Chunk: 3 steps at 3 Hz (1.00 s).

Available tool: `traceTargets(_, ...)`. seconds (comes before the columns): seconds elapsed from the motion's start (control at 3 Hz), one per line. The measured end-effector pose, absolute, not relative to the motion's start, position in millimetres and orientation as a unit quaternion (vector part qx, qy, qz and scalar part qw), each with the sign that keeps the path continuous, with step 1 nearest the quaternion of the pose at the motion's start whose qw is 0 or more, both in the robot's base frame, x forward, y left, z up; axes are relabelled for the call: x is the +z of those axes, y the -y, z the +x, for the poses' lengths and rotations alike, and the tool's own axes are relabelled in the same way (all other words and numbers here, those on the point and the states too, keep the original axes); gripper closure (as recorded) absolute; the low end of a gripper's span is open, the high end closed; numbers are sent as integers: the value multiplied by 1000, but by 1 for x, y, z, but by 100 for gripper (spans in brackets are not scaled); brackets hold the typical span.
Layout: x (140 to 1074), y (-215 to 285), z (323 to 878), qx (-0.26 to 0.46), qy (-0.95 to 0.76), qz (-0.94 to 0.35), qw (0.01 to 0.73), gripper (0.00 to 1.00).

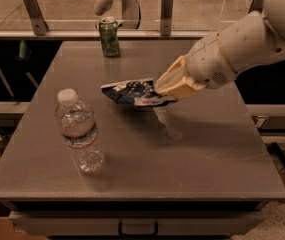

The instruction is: Move blue chip bag near water bottle

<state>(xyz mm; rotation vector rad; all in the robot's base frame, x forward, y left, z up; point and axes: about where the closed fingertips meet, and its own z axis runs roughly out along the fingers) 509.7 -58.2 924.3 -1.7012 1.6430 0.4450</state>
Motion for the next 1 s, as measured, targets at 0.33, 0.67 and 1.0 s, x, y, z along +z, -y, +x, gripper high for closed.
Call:
traceTargets(0.33,912,32,493,178,-604,-691,355,100)
traceTargets(0.67,896,21,484,174,-588,-711,345,100)
traceTargets(1.0,885,21,480,170,-585,-720,333,83)
